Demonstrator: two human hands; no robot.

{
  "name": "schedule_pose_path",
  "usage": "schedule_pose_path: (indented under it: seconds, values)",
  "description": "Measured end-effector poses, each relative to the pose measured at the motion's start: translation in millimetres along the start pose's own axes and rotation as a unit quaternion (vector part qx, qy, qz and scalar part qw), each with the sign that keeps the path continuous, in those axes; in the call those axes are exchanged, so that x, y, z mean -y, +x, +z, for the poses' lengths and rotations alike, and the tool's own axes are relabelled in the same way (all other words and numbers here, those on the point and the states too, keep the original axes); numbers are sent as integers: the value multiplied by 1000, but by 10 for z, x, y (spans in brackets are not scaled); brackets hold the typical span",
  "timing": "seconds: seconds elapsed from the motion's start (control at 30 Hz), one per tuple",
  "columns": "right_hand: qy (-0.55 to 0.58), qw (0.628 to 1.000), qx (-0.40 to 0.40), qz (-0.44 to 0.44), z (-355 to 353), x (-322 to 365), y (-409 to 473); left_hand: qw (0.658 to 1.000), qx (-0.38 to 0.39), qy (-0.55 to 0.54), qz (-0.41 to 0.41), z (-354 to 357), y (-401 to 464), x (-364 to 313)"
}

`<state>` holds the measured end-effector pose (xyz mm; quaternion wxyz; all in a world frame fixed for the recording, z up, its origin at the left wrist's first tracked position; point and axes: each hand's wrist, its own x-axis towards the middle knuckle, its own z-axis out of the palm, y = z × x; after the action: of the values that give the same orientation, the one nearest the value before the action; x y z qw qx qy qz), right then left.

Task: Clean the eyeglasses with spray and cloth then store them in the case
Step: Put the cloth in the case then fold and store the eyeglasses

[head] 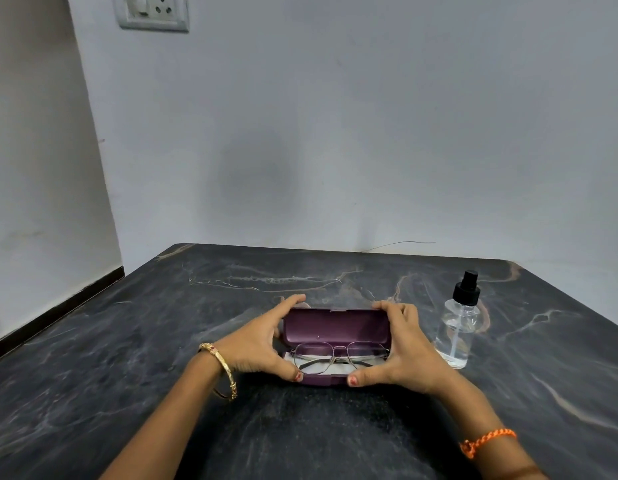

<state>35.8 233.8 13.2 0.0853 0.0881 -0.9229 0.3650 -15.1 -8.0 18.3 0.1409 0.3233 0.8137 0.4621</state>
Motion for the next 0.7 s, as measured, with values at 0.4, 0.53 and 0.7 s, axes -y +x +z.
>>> schedule_pose_path:
  seconds: [0.4, 0.53, 0.7]
  values:
    - [-123, 987, -46, -89, 31, 65, -35, 996, -70, 29, 57, 17, 11, -34]
    - [-154, 983, -43, -93, 59, 98, -34, 990, -65, 118, 47, 91, 45, -26]
    - [-177, 979, -36, -92, 84, 81, -25, 964, -63, 253, 43, 246, 108, -15]
